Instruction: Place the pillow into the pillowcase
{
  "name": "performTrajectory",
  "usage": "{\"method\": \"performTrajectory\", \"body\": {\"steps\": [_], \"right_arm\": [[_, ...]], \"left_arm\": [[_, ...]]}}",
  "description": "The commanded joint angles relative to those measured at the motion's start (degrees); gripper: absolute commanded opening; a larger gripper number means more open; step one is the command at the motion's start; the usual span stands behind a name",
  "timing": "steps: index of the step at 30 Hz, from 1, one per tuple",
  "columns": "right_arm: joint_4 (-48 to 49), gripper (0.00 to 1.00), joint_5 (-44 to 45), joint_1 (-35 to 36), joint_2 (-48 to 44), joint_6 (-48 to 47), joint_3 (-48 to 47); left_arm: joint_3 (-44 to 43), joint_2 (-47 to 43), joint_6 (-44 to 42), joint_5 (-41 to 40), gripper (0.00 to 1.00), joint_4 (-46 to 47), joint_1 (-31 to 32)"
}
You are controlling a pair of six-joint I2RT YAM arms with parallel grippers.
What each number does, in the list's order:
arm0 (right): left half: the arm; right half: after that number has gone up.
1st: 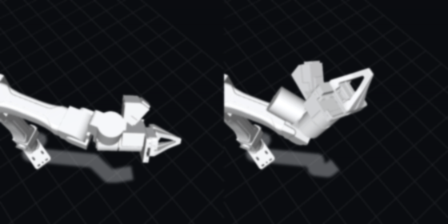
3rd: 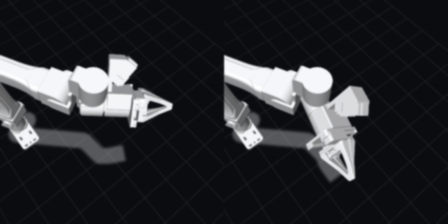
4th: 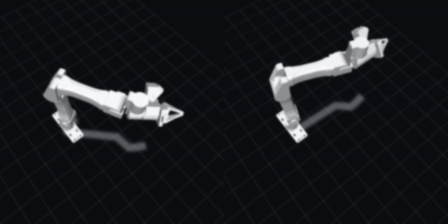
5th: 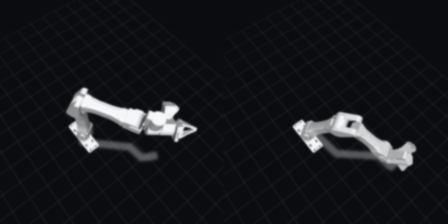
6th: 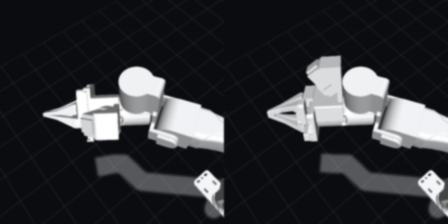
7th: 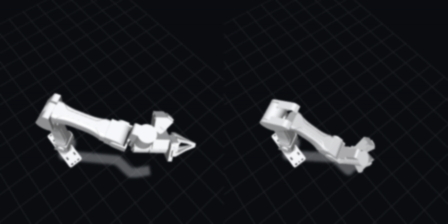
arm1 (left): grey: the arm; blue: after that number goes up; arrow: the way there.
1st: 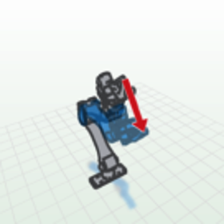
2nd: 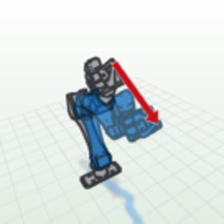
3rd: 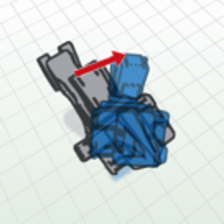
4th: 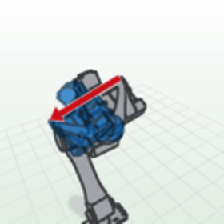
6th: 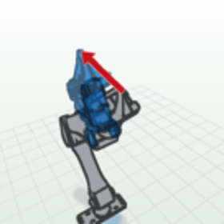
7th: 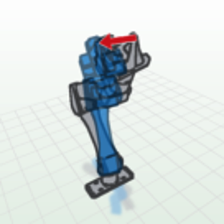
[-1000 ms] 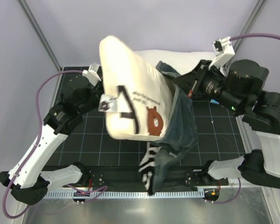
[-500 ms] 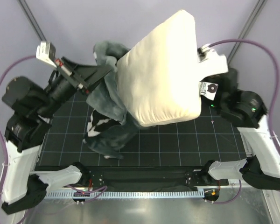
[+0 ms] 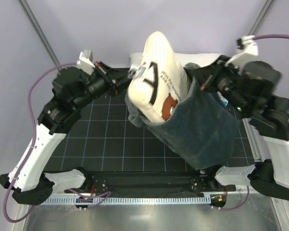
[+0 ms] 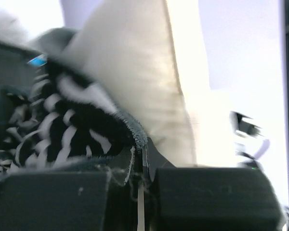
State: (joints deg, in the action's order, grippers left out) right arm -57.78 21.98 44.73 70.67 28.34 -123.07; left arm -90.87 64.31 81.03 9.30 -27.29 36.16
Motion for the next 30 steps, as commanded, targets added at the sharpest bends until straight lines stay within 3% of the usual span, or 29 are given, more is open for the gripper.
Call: {"method": "performTrajectory", "body": {"steps": [1, 3, 6, 12, 14, 18, 22, 26, 28, 30], "right_arm": [[6.3, 0.04, -0.2, -0.9, 2.5, -0.4, 5.8], [8.2, 0.04, -1.4, -1.0, 1.3, -0.5, 8.6], [11.3, 0.04, -2.3, -1.0, -1.1, -1.1, 7.8], [11.7, 0.04, -1.8, -1.1, 0.0, -2.5, -6.4], [14.7, 0.04, 0.4, -1.1, -1.8, -2.8, -5.8], [20.0, 0.04, 1.1, -1.1, -3.5, -3.6, -3.9], [20.5, 0.04, 2.0, -1.1, -5.1, -3.6, -0.2], [23.8, 0.04, -0.3, -1.1, -7.4, -1.8, 11.4], [24.8, 0.04, -2.5, -1.1, -7.7, -0.7, 15.5], [26.8, 0.04, -4.8, -1.1, -7.5, 0.0, 20.3]], "left_arm": [[-19.5, -0.1, -1.0, -1.1, 0.00, 8.1, -0.4], [-27.8, 2.0, -6.0, -1.7, 0.01, 4.9, -0.4], [-23.8, -0.8, -9.6, -3.1, 0.00, 2.3, -0.4], [11.8, -14.7, -2.2, -3.8, 0.00, 13.3, -0.4], [15.9, -15.4, -0.6, -3.7, 0.00, 18.1, -0.4], [6.5, -9.7, -1.9, 0.4, 0.00, 17.7, -0.3], [-20.0, 3.0, -4.4, 5.3, 0.01, 12.9, -0.3], [-40.5, 10.2, -8.1, 6.8, 0.00, 5.5, -0.3], [-43.5, 9.8, -11.2, 5.7, 0.01, 3.7, -0.3], [-40.7, 5.9, -15.6, 3.5, 0.01, 4.1, -0.3]]}}
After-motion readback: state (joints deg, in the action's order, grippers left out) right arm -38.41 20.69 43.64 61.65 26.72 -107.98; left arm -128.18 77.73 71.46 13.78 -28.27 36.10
